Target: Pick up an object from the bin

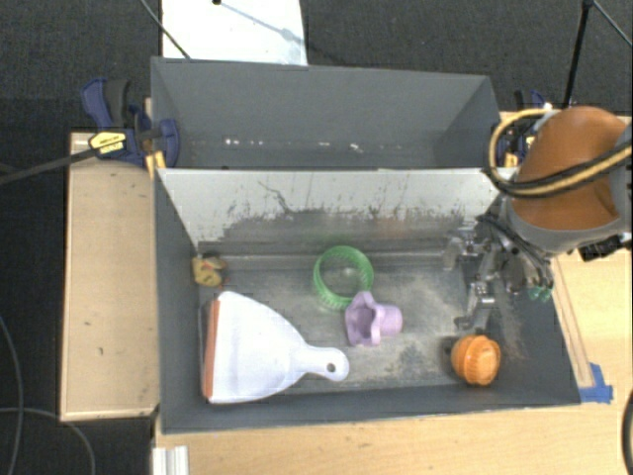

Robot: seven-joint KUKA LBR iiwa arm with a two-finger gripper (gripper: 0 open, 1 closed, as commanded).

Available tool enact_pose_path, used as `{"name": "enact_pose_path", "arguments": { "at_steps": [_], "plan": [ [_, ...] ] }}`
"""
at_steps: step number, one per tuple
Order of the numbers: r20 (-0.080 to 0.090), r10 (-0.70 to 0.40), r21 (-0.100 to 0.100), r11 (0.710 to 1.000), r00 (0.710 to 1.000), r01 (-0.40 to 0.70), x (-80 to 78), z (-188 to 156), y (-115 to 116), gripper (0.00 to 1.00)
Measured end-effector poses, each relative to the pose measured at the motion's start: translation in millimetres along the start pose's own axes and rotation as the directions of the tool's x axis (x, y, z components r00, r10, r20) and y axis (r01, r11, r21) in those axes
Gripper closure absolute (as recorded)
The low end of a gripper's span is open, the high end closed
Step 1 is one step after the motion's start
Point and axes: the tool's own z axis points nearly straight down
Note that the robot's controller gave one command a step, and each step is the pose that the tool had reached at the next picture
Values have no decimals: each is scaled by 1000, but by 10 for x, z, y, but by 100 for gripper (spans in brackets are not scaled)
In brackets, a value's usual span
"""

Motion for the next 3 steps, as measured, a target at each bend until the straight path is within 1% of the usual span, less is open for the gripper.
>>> {"name": "enact_pose_path", "arguments": {
  "at_steps": [1, 2, 3],
  "plan": [
    [7, -2, 1, 1000, 1000, 2, -14, -47, 4, 0],
    [16, 46, 2, 999, 999, -46, 211, 350, 290, 0],
    [0, -72, -1, 997, 997, 72, 268, 627, 486, 0]
  ]
}}
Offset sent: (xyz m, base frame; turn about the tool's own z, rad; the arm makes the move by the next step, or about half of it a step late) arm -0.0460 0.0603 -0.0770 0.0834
